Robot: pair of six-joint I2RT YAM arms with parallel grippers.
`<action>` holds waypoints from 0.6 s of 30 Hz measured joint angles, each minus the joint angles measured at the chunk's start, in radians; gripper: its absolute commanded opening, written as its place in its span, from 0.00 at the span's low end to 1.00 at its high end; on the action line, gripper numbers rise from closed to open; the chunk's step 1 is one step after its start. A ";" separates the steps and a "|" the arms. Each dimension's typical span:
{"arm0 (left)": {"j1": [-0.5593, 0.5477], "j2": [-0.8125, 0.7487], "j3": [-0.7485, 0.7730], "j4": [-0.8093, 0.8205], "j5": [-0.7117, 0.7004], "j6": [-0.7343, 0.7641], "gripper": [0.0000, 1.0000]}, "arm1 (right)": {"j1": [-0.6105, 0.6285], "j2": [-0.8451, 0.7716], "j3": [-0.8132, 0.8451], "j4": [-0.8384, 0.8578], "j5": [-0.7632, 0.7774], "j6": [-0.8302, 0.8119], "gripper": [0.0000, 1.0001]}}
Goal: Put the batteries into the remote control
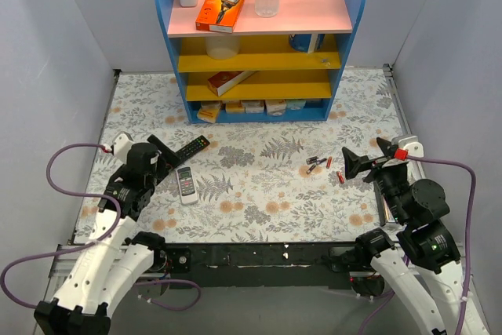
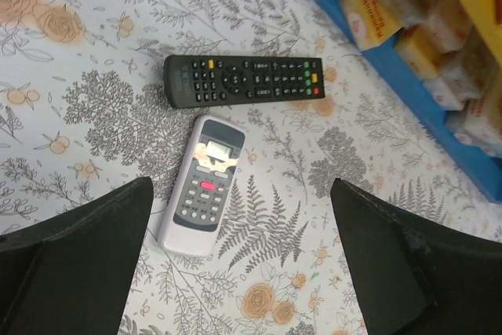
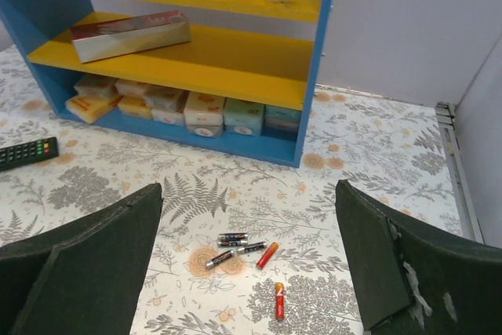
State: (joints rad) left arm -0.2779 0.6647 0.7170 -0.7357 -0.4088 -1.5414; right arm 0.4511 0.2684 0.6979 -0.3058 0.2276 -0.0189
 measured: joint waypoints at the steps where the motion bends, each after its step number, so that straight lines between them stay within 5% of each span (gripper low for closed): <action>1: 0.000 0.021 0.003 -0.010 0.003 -0.006 0.98 | 0.000 -0.002 0.000 0.000 -0.019 0.000 0.98; 18: 0.000 0.531 0.080 -0.112 0.144 -0.006 0.98 | 0.000 0.046 -0.036 -0.014 -0.185 0.040 0.98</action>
State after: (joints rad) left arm -0.2783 1.1954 0.7971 -0.8474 -0.2649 -1.5475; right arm 0.4511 0.3145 0.6617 -0.3202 0.0425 0.0208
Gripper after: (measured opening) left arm 0.982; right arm 0.981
